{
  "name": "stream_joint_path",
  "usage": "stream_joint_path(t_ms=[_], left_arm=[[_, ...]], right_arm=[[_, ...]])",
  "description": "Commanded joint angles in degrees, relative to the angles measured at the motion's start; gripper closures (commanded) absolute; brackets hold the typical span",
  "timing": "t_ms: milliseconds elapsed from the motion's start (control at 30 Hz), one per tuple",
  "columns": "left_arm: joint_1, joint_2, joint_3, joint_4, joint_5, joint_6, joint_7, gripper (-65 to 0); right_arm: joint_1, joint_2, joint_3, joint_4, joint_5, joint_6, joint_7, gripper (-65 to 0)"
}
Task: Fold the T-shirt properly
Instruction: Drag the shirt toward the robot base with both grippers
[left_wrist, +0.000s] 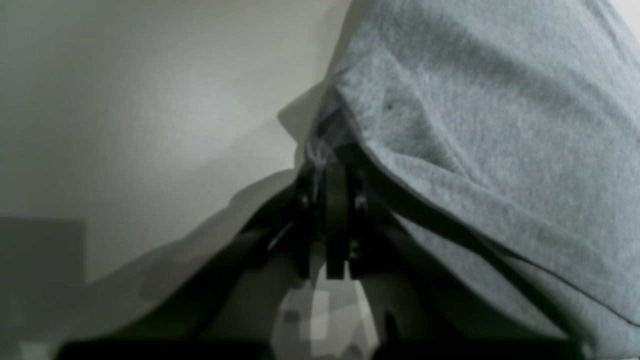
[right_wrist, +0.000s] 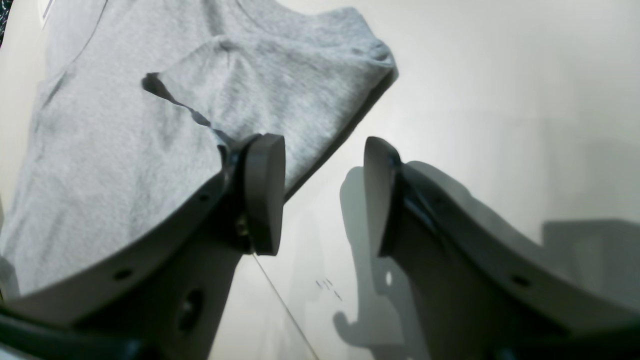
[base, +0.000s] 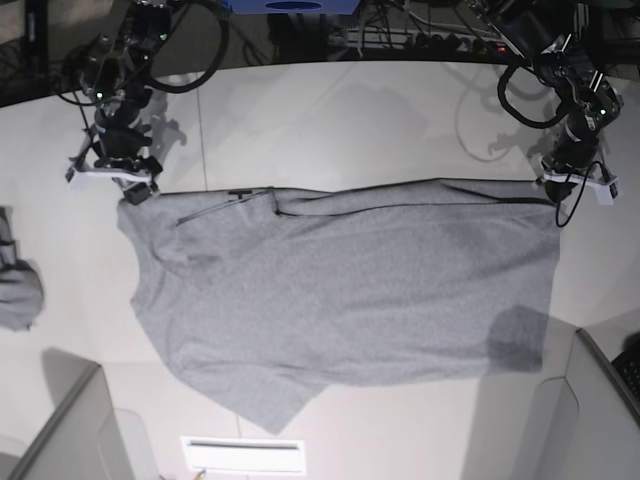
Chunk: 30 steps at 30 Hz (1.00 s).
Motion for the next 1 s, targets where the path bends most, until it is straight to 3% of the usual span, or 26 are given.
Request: stream_joint_path(t_ms=[0, 167, 300, 400, 633, 700, 767, 833, 867, 967], left_arm=[[-0.15, -0.53, 0.08, 0.34, 0.88, 0.16, 1.14, -2.1], [-0.06, -0.53, 0.08, 0.78, 0.79, 0.16, 1.23, 0.0], [0.03, -0.53, 0.08, 0.7, 0.79, 0.16, 1.23, 0.0], [0.03, -0.53, 0.08, 0.87, 0.88, 0.16, 1.23, 0.0], [0.73, -1.32, 0.08, 1.49, 0.71, 0.16, 1.23, 0.0], [0.82, -1.32, 0.08, 1.93, 0.79, 0.16, 1.23, 0.0], [0.82, -1.41, 0.08, 2.28, 0.88, 0.16, 1.32, 0.0], [0.82, -1.41, 0.08, 2.81, 0.88, 0.16, 1.58, 0.0], [0.82, -1.41, 0.08, 3.07, 0.88, 0.16, 2.81, 0.0], [0.38, -2.02, 0.08, 4.83, 0.88, 0.16, 6.59, 0.0]], right_arm=[[0.59, 0.31, 0.31, 0.96, 0.12, 0.38, 0.97, -24.9], [4.02, 0.05, 2.94, -3.08, 1.61, 0.29, 0.26, -27.2], [9.03, 0.57, 8.31, -10.99, 8.47, 0.29, -6.77, -30.6], [12.02, 0.57, 12.61, -14.95, 9.17, 0.29, -10.55, -30.6], [13.61, 0.57, 11.56, -16.8, 9.17, 0.29, -11.08, -30.5], [13.78, 1.98, 10.06, -16.8, 9.09, 0.29, -11.08, -29.7], [14.13, 3.04, 8.57, -17.94, 9.26, 0.29, -11.08, -21.6], [14.22, 3.83, 8.39, -18.64, 9.35, 0.29, -11.08, -2.7], [14.22, 4.27, 8.13, -18.55, 9.44, 0.29, -11.08, 0.0], [14.66, 4.53, 8.13, -16.18, 9.44, 0.21, -11.25, 0.0]])
